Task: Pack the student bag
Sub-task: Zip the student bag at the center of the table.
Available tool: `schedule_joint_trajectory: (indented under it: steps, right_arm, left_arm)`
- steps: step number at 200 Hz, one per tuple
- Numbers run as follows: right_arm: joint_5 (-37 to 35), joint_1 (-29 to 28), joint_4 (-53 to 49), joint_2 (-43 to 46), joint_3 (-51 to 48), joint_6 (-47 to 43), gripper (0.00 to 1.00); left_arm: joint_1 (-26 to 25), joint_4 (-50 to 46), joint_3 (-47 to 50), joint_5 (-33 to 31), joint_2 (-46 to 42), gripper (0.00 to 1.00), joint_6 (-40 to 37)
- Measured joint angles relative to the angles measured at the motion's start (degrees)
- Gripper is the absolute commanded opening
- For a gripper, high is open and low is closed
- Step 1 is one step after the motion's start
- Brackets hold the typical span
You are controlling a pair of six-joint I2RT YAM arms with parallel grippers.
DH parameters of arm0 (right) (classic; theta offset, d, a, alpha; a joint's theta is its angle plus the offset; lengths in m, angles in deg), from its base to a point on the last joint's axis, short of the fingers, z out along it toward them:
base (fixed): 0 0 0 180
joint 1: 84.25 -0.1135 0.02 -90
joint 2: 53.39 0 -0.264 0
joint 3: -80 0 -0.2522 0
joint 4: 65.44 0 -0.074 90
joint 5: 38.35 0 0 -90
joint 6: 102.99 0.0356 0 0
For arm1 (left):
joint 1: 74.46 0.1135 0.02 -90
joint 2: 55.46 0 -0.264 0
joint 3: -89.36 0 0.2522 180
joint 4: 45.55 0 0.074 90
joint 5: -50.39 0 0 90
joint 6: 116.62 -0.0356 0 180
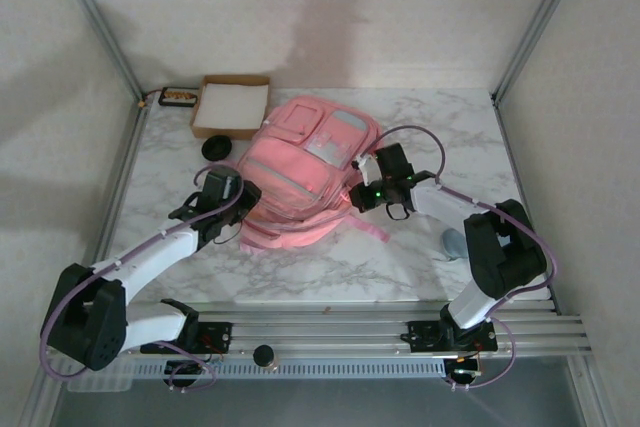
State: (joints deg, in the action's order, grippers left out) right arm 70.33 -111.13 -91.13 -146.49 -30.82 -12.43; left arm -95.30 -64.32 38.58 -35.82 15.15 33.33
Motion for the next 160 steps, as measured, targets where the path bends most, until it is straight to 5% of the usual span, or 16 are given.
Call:
schedule_joint_trajectory:
  steps: [33, 91, 130, 160]
  right_arm:
    - [-2.54, 0.00, -2.12, 0.11, 1.29, -0.63, 0.00]
    - [-6.60, 0.00, -4.72, 0.48, 3.37, -1.20, 0.01]
    - [-7.32, 0.39, -5.77, 0.46, 5.31, -1.42, 0.01]
    - [-6.95, 0.70, -5.90, -0.26, 6.78, -1.44, 0.15]
  left_arm:
    - [0.76, 0.81, 0.37, -1.95, 2.14, 0.27, 0.22]
    - [1.84, 5.70, 0.55, -3.28, 10.32, 0.00, 1.90]
    - [4.11, 8.15, 0.55, -2.71, 11.52, 0.00, 2.05]
    - [4.92, 9.49, 0.55, -1.18, 11.98, 0.01, 1.22]
